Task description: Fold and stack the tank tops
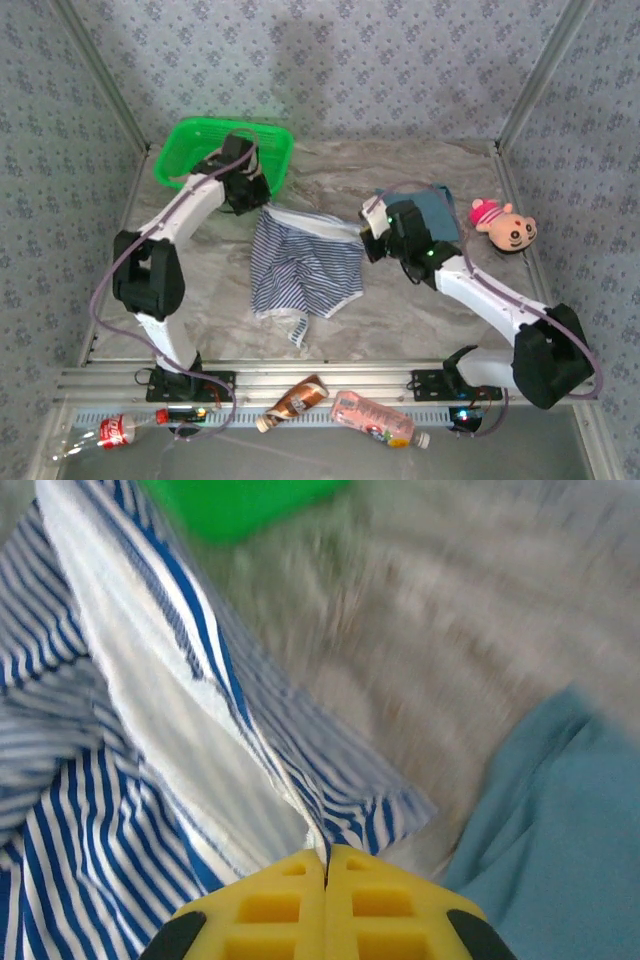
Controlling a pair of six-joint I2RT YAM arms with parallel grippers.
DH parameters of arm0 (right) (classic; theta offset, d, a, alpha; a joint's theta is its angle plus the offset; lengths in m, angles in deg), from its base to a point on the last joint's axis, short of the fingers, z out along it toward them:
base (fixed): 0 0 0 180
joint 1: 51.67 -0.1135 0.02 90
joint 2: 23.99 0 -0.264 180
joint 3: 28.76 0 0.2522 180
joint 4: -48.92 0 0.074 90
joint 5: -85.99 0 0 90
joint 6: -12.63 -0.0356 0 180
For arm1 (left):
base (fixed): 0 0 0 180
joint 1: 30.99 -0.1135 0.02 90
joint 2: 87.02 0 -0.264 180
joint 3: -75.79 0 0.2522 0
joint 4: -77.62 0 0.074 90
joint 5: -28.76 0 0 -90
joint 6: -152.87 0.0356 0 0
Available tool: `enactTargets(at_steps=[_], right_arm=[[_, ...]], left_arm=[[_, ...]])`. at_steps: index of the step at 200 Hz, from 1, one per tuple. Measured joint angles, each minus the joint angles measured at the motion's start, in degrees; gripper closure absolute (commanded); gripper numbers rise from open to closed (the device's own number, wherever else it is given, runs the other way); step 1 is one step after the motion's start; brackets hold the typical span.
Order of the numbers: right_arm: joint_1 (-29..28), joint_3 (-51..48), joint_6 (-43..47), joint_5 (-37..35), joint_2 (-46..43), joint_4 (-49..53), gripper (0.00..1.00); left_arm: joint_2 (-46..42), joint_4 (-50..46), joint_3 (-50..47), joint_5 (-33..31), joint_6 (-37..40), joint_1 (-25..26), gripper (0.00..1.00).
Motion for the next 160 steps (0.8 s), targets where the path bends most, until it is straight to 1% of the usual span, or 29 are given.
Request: enactTargets(at_steps=[29,48,63,86,112,123,132,141,160], right_arm=[[2.6,10.3,4.7,0.3,-0.8,0.0,0.95],[4.5,16.3,7.6,1.5,-0.6,-0.1,0.95],[6.2,21.2,9.7,3.1,0.6,-0.7,0.95],[8.5,28.0,12.4,4.7,4.2,-2.2,0.95],[9.8,34.1,14.6,5.9,7.6,-2.3,0.95],[9.9,35.8,15.0,6.8,7.9,-2.1,0.95],[9.9,36.8,15.2,7.5,7.7,-1.7,0.95],[9.5,37.1,15.2,8.5,7.0,-1.2,0.95],[7.3,35.5,15.2,9.8,3.5,1.8,0.95]], left_arm=[[-3.9,-7.7,14.4,-2.4,4.7,0.1,1.00],[-5.2,-9.4,22.9,-3.5,7.7,0.1,1.00],[-4.6,-10.5,30.0,-3.9,9.8,0.1,1.00],[1.6,-12.8,45.7,-3.6,12.1,0.1,1.00],[12.8,-15.7,64.5,-2.2,13.2,0.5,1.00],[16.8,-16.8,70.1,-1.4,13.4,0.9,0.99],[18.7,-17.9,72.3,-0.6,13.4,1.3,0.98],[19.3,-19.6,72.4,0.0,13.4,1.7,0.97],[18.1,-23.2,69.0,1.4,13.9,2.9,0.96]])
